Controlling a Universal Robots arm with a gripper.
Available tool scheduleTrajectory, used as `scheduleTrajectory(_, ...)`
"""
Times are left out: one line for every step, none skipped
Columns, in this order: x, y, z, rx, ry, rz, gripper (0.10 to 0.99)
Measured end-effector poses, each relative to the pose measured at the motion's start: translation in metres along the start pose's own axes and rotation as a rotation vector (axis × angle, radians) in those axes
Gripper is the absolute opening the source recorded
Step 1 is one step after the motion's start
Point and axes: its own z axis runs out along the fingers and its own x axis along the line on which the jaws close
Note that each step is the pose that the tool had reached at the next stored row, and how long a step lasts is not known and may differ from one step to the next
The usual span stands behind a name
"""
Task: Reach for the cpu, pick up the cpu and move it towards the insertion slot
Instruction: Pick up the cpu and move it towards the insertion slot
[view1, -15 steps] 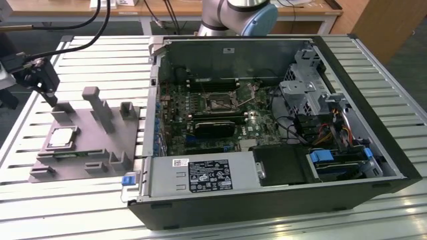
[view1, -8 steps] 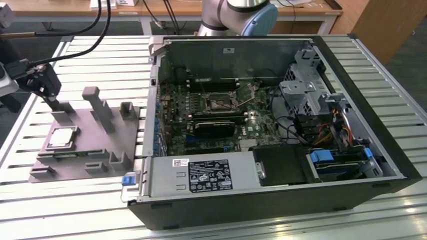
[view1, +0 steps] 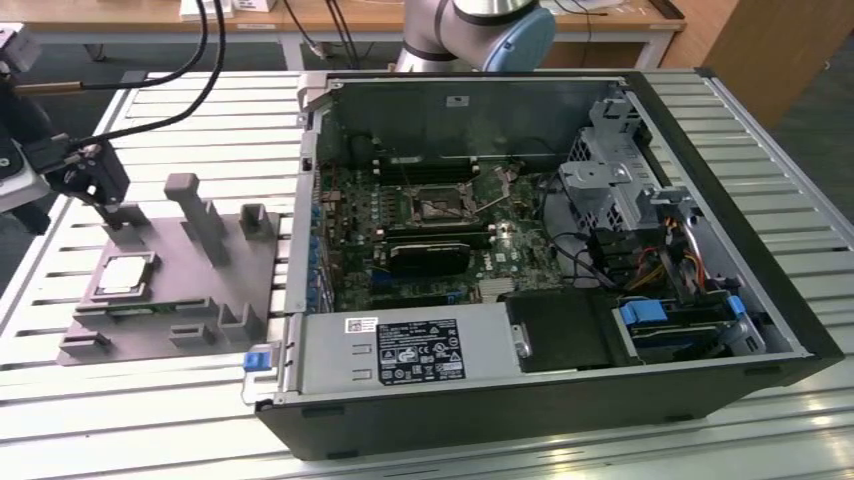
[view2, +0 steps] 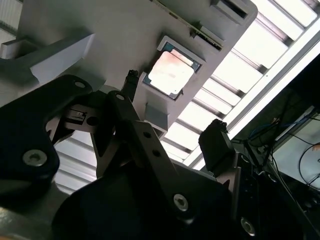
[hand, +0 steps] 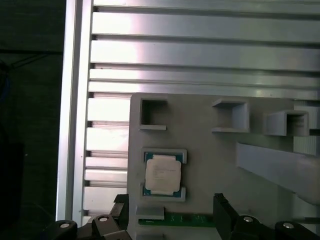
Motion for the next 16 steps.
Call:
scheduleTrajectory(0.0, -0.0001, 0.0018, 0.0, 0.0, 0.0, 0.765)
scheduleTrajectory(0.0, -0.0002, 0.0037, 0.0, 0.0, 0.0, 0.765)
scheduleTrajectory(0.0, -0.0002, 0.0056, 0.0, 0.0, 0.0, 0.765)
scheduleTrajectory(0.0, -0.0003, 0.0074, 0.0, 0.0, 0.0, 0.765)
scheduleTrajectory(0.0001, -0.0004, 0.0091, 0.0, 0.0001, 0.0, 0.765)
scheduleTrajectory(0.0001, -0.0005, 0.0107, 0.0, 0.0, 0.0, 0.765)
scheduleTrajectory(0.0001, -0.0005, 0.0123, 0.0, 0.0001, 0.0, 0.765)
scheduleTrajectory(0.0002, -0.0006, 0.0141, 0.0, 0.0, 0.0, 0.765)
scheduleTrajectory(0.0003, -0.0006, 0.0158, 0.0, 0.0, 0.0, 0.765)
scheduleTrajectory(0.0003, -0.0007, 0.0174, 0.0, 0.0, 0.0, 0.765)
scheduleTrajectory(0.0003, -0.0008, 0.019, 0.0, 0.0001, 0.0, 0.765)
scheduleTrajectory(0.0003, -0.0008, 0.0204, 0.0, 0.0001, 0.0, 0.765)
scheduleTrajectory(0.0003, -0.0009, 0.0219, 0.0, 0.0001, 0.0, 0.765)
scheduleTrajectory(0.0004, -0.0009, 0.0233, 0.0, 0.0001, 0.0, 0.765)
scheduleTrajectory(0.0005, -0.001, 0.0246, 0.0, 0.0002, 0.0, 0.765)
scheduleTrajectory(0.0005, -0.001, 0.026, 0.0, 0.0001, 0.0, 0.765)
